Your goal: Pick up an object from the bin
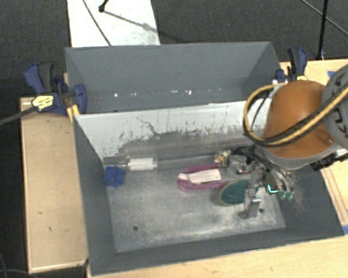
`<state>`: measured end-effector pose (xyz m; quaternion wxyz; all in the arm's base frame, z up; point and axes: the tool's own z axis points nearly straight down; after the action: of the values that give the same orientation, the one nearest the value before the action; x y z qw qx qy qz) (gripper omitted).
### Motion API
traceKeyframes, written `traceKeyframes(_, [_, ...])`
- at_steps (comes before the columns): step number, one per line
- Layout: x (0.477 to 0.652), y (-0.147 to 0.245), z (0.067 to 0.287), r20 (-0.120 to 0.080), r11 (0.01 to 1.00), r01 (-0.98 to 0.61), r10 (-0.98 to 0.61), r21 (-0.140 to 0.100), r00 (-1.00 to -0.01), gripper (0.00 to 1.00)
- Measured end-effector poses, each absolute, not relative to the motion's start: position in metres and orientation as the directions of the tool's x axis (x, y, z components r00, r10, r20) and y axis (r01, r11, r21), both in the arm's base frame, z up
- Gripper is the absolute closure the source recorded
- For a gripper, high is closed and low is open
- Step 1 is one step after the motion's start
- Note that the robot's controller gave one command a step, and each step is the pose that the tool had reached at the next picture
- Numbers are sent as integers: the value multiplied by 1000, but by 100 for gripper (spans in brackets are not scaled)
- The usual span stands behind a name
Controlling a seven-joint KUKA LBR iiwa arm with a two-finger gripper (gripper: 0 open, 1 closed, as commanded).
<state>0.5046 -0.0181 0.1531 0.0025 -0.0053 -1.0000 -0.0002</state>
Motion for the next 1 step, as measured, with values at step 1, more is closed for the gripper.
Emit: traceKeyframes(1, [543,-86,66,-1,996,84,84,-1,-996,0])
